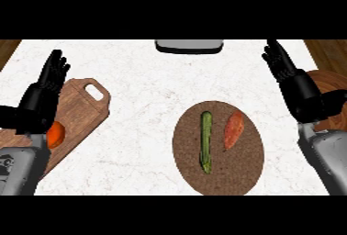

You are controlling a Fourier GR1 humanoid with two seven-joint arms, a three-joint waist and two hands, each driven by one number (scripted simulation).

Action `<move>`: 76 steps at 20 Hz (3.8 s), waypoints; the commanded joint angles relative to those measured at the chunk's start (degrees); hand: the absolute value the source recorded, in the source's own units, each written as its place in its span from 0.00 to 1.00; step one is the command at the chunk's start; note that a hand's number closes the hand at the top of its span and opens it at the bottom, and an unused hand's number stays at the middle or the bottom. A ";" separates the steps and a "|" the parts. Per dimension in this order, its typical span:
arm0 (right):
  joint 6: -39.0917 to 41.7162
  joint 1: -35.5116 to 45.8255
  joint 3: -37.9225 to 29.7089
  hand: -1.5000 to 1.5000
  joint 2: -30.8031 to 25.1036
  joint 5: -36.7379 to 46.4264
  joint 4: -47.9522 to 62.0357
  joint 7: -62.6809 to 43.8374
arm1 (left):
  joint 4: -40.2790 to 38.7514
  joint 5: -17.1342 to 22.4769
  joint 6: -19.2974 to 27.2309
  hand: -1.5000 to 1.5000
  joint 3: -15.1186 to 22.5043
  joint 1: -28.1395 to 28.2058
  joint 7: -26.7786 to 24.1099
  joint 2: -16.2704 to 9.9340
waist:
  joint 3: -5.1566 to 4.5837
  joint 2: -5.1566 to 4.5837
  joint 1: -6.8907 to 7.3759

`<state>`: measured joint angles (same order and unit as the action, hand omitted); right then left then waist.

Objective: Pick the sweet potato from the placemat and place it in the bowl

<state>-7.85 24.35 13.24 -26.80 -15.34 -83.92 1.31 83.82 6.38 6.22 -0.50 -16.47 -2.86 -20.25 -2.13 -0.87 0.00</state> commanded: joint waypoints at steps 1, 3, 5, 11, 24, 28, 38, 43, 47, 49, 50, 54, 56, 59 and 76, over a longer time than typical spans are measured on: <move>-4.24 0.06 2.95 1.00 2.59 3.82 -0.84 -5.82 | -1.00 -0.01 0.52 0.50 0.21 2.84 -2.05 2.43 | 2.05 0.91 0.18; -7.48 -2.57 4.74 1.00 5.58 4.75 3.56 -9.45 | 0.21 -1.30 2.43 0.50 3.46 0.95 2.36 5.15 | 2.09 0.84 0.12; -15.00 -6.38 9.08 1.00 10.51 8.63 4.14 -14.16 | -0.71 0.05 0.64 0.50 3.92 3.96 2.23 5.54 | 2.00 0.94 0.06; -42.16 -13.41 3.17 0.00 15.25 20.44 5.00 -6.31 | -0.44 0.78 1.88 0.50 5.65 7.05 3.79 8.81 | 2.21 1.64 -2.75; -48.00 -18.38 6.99 0.00 20.16 57.41 -7.00 -31.08 | 2.73 -2.71 4.53 0.50 8.22 6.64 7.21 11.09 | 1.77 1.36 -1.44; -33.42 -17.25 3.02 0.00 18.33 62.98 -16.32 -45.69 | 5.80 -2.80 3.35 0.50 8.63 9.68 7.84 9.92 | 1.89 1.38 -0.78; -14.81 -14.12 1.62 0.00 21.81 59.67 -18.85 -63.34 | 6.06 -3.25 2.92 0.50 8.15 7.72 8.94 10.84 | 2.11 0.97 -0.07; -13.15 -12.83 -0.37 0.00 22.95 56.25 -13.82 -61.11 | 9.22 -3.39 2.13 0.50 7.69 9.65 9.96 10.75 | 2.13 0.91 0.23; -14.73 -12.94 1.08 0.00 26.42 58.90 -11.74 -58.74 | 5.52 -6.68 3.21 0.50 8.05 8.36 8.16 13.66 | 2.12 0.87 0.04; -15.74 -17.92 3.05 0.00 26.67 58.91 -16.00 -57.83 | 1.80 -7.34 2.35 0.50 8.15 9.33 4.58 14.41 | 2.12 0.88 -0.08; -16.45 -22.23 3.63 0.00 26.32 58.19 -19.67 -55.80 | 6.81 -5.84 1.68 0.50 7.67 10.59 7.20 13.83 | 2.13 0.93 -0.09; -16.74 -24.41 3.04 0.00 26.39 55.95 -22.59 -53.27 | 10.37 -6.00 0.31 0.50 6.88 12.20 8.41 12.52 | 2.14 0.97 0.02; -22.25 -25.53 3.92 0.00 26.77 54.15 -18.58 -47.36 | -0.46 -6.20 0.18 0.50 5.08 6.72 4.37 14.04 | 2.13 0.84 -0.23; -23.56 -23.87 5.64 0.00 26.76 54.82 -20.25 -50.02 | 5.53 -7.64 2.14 0.50 7.18 8.94 7.13 16.22 | 2.13 0.91 -0.01; -28.54 -19.36 0.33 0.00 26.80 39.11 -2.77 -34.32 | 3.12 -9.83 0.23 0.50 4.65 5.11 8.84 17.68 | 2.13 0.85 0.00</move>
<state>-36.79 2.50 15.28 -0.05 26.12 -91.36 -35.63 88.67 -2.51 5.85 4.58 -8.15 4.99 -3.57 0.01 0.00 0.05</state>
